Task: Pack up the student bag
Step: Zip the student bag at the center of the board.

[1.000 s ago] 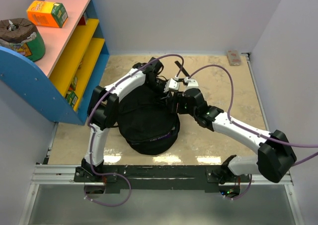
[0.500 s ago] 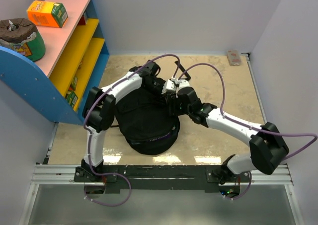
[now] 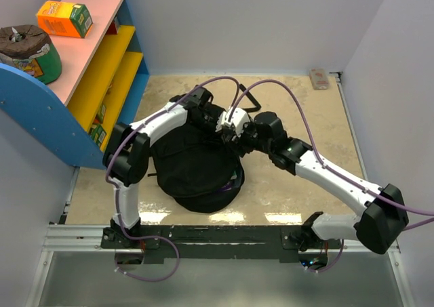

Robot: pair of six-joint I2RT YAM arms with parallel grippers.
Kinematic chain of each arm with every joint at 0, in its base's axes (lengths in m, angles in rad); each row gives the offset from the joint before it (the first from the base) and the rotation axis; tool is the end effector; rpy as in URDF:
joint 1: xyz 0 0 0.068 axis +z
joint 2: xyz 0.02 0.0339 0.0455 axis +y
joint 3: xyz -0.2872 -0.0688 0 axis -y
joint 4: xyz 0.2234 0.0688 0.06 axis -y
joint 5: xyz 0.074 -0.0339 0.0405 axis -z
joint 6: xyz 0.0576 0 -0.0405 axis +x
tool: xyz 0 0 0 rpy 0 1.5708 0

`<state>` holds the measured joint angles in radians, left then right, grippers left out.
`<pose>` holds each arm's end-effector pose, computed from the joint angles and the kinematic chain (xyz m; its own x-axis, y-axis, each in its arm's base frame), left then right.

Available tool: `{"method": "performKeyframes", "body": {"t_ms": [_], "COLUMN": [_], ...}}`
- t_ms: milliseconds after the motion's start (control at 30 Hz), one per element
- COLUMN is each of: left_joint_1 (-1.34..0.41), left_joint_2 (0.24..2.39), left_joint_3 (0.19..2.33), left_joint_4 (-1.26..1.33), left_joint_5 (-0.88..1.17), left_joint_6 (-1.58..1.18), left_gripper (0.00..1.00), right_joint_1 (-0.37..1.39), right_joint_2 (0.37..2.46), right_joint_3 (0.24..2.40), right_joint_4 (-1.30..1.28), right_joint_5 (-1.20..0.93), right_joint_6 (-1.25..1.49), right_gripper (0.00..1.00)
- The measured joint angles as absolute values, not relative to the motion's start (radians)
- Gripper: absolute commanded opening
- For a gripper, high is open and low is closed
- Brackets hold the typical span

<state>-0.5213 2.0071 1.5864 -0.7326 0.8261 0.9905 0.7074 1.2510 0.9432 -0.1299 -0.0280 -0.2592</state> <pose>0.3393 -0.2437 0.2340 0.0639 0.6169 -0.7844 0.9897 -0.1399 -0.0294 0.2117 0.1832 0.3199 -0.1400 -0.4568 -0.8785 -0.7291 0.6478 -0.2207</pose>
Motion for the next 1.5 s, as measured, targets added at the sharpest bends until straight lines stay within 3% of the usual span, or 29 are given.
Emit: {"method": "performKeyframes", "body": {"t_ms": [300,400,700,967,1167,1233,1300,1367,1467,1500], "left_joint_1": [-0.49,-0.451,-0.226,-0.214,-0.214,-0.214,-0.214,-0.214,-0.218,-0.222], "left_joint_2": [1.88,1.79,1.653,1.653,1.653,1.653,1.653,1.653,1.653,1.653], "left_joint_3": [1.506,1.469,1.417,1.345,1.341,1.336,1.33,1.329,1.33,1.332], "left_joint_4": [-0.708,-0.662,-0.563,-0.605,-0.612,-0.609,-0.606,-0.604,-0.593,-0.593], "left_joint_5": [0.841,0.862,0.935,0.948,0.951,0.955,0.955,0.956,0.972,0.978], "left_joint_6": [0.881,0.798,0.639,0.648,0.65,0.65,0.648,0.647,0.65,0.654], "left_gripper": [0.28,0.49,0.53,0.53,0.53,0.53,0.54,0.56,0.65,0.82], "right_joint_1": [0.684,0.679,0.68,0.719,0.73,0.733,0.735,0.738,0.739,0.739], "right_joint_2": [1.308,1.317,1.392,1.559,1.564,1.568,1.582,1.602,1.62,1.62], "right_joint_3": [1.004,1.004,1.004,1.06,1.078,1.079,1.094,1.116,1.145,1.146], "right_joint_4": [-0.306,-0.333,-0.338,-0.407,-0.417,-0.422,-0.441,-0.459,-0.48,-0.48], "right_joint_5": [-0.275,-0.324,-0.37,-0.352,-0.332,-0.33,-0.331,-0.331,-0.331,-0.329], "right_joint_6": [-0.508,-0.54,-0.607,-0.678,-0.7,-0.7,-0.701,-0.702,-0.686,-0.675], "right_gripper": [0.6,0.59,0.54,0.45,0.33,0.2,0.0,0.0,0.0,0.0]}}
